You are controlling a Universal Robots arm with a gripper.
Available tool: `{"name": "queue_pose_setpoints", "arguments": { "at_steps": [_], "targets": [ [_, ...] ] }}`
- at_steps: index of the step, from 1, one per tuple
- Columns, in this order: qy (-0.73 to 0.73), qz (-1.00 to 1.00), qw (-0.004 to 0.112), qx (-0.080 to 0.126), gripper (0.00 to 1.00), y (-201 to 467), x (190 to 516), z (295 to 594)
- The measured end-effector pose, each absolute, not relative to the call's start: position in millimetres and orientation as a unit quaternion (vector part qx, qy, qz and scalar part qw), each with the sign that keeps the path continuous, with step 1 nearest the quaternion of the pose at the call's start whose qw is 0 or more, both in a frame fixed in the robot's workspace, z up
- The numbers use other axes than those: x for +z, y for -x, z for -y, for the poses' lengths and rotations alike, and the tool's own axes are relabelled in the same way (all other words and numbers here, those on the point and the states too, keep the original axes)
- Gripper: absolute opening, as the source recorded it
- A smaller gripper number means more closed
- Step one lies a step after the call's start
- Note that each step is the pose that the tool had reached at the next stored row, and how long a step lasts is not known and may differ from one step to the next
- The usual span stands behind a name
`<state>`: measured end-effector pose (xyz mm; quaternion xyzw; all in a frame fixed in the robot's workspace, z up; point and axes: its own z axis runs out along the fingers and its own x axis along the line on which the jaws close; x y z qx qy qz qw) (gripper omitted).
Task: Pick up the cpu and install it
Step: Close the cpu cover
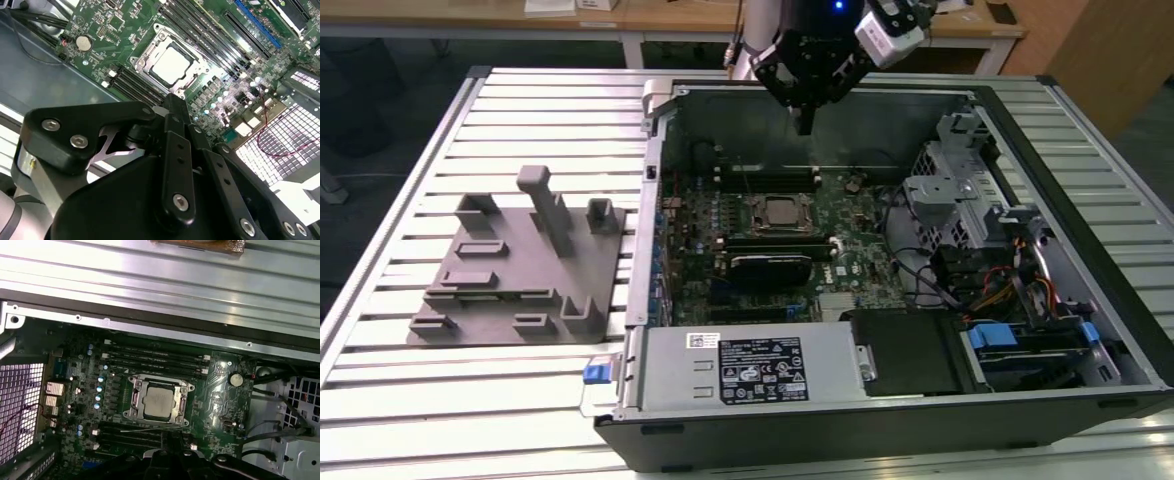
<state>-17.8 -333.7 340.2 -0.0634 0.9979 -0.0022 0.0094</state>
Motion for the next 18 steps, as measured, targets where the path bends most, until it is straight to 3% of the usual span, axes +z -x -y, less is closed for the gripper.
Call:
{"name": "queue_pose_setpoints", "arguments": {
  "at_steps": [18],
  "targets": [
    [0.063, -0.998, 0.009, -0.002, 0.11, 17.8, 333.3, 333.7]
  ]
}}
